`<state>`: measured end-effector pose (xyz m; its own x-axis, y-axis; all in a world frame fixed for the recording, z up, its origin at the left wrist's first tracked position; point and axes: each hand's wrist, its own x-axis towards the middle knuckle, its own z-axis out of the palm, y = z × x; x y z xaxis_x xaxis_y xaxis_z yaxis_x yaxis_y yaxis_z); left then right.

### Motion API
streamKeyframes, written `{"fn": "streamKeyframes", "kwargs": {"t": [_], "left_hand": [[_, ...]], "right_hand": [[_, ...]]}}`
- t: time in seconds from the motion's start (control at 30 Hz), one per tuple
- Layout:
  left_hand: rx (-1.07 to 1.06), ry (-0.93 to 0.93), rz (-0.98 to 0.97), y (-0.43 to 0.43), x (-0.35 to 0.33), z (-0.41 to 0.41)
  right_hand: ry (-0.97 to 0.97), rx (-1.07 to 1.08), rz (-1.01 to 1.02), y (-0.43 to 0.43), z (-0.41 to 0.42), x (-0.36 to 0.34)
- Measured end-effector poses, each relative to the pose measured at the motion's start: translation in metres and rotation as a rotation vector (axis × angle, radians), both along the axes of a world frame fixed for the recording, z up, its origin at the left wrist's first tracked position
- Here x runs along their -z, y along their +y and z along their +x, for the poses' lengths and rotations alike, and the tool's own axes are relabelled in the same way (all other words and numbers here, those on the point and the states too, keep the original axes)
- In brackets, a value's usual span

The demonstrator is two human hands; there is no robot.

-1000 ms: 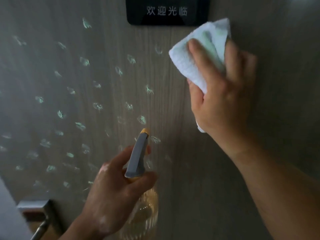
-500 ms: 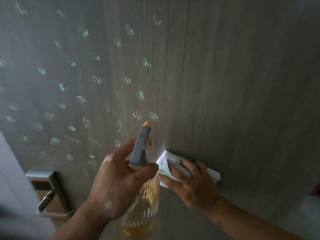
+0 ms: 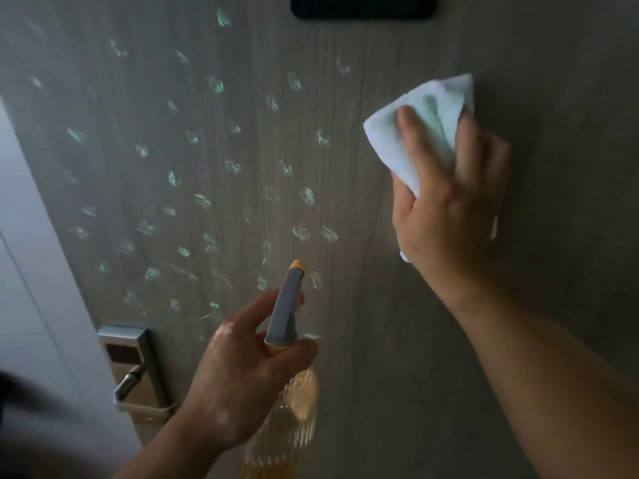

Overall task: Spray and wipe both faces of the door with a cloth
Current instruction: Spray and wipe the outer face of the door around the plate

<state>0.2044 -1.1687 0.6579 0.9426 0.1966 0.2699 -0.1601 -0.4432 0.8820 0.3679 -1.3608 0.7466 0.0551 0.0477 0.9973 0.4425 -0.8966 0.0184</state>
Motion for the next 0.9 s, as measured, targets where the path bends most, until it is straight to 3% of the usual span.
{"fn": "streamKeyframes", "kwargs": {"t": [0.07, 0.2, 0.3, 0.43, 0.57, 0.7, 0.9], "left_hand": [[-0.010, -0.009, 0.011, 0.004, 0.001, -0.002], [-0.023, -0.012, 0.021, 0.009, 0.001, -0.005], [-0.022, -0.005, 0.021, 0.013, -0.003, -0.007], [-0.007, -0.014, 0.027, 0.018, -0.012, -0.010], [-0.005, -0.024, 0.027, 0.029, -0.025, -0.007], [0.016, -0.090, -0.013, 0.050, -0.045, -0.005], [0.093, -0.150, 0.001, 0.084, -0.075, -0.002]], "right_hand": [[0.014, -0.026, -0.057, 0.006, -0.003, 0.028], [0.089, -0.067, -0.499, 0.001, -0.006, 0.149], [0.143, -0.085, -0.700, -0.015, -0.003, 0.189], [0.100, -0.085, -0.511, -0.004, -0.005, 0.149], [0.026, -0.107, -0.169, 0.024, -0.005, 0.054], [0.031, -0.084, 0.045, 0.044, -0.003, -0.018], [0.007, 0.042, 0.060, 0.053, -0.009, -0.021]]}}
